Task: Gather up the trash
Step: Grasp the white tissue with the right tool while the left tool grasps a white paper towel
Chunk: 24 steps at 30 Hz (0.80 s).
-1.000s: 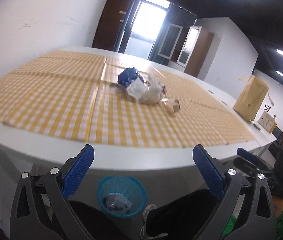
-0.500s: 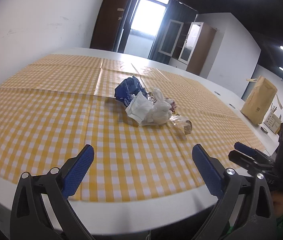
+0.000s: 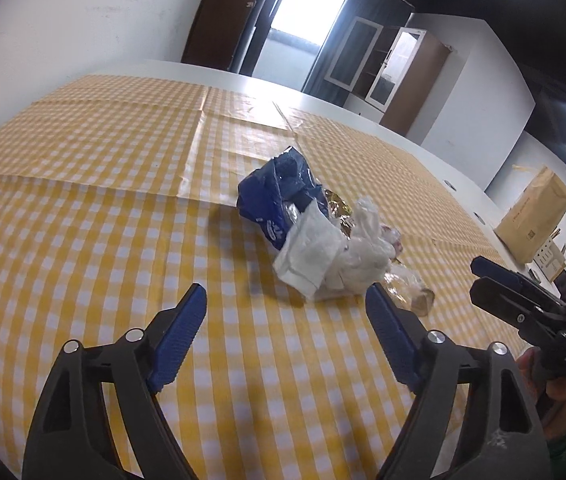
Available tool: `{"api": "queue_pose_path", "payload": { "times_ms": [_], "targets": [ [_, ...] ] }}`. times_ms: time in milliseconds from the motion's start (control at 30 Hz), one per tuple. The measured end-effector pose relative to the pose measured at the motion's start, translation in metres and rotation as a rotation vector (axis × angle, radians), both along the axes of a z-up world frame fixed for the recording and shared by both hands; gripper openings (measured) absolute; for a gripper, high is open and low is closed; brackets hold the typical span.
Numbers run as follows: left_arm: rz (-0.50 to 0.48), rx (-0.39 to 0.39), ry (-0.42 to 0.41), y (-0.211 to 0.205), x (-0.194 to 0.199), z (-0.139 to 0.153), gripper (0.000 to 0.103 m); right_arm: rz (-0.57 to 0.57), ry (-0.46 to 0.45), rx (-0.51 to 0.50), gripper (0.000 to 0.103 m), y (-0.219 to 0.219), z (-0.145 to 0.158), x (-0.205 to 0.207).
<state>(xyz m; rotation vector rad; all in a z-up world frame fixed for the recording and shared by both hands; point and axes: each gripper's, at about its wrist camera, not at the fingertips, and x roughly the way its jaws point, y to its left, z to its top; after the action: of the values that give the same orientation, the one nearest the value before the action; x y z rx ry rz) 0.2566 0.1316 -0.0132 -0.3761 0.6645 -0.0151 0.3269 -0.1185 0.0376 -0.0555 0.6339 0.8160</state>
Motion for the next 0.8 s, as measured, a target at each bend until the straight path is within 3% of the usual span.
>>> {"api": "queue_pose_path", "payload": {
  "times_ms": [167, 267, 367, 400, 467, 567, 633, 800],
  "targets": [
    [-0.028, -0.024, 0.053, 0.011, 0.029, -0.006, 0.059, 0.001, 0.006, -0.069, 0.078, 0.028, -0.003, 0.032],
    [-0.072, -0.055, 0.079, 0.010, 0.043, -0.011, 0.057, 0.023, 0.043, -0.093, 0.071, 0.042, -0.011, 0.050],
    [-0.103, -0.042, 0.097, 0.003, 0.053, -0.017, 0.052, 0.041, 0.098, -0.102, 0.054, 0.050, -0.022, 0.061],
    [-0.107, -0.031, 0.106, 0.001, 0.055, -0.019, 0.047, 0.047, 0.113, -0.108, 0.048, 0.053, -0.025, 0.063],
    [-0.115, -0.009, 0.130, -0.004, 0.060, -0.025, 0.021, 0.056, 0.130, -0.098, 0.043, 0.055, -0.028, 0.064],
    [-0.128, 0.000, 0.117, -0.011, 0.059, -0.026, 0.002, 0.061, 0.107, -0.111, 0.028, 0.056, -0.025, 0.058],
    [-0.132, -0.010, 0.087, -0.013, 0.054, -0.022, 0.001, 0.062, 0.091, -0.111, 0.022, 0.057, -0.022, 0.053],
    [-0.116, -0.011, 0.016, -0.014, 0.034, -0.004, 0.000, 0.048, 0.080, -0.031, 0.019, 0.038, -0.008, 0.039]
  ]
}}
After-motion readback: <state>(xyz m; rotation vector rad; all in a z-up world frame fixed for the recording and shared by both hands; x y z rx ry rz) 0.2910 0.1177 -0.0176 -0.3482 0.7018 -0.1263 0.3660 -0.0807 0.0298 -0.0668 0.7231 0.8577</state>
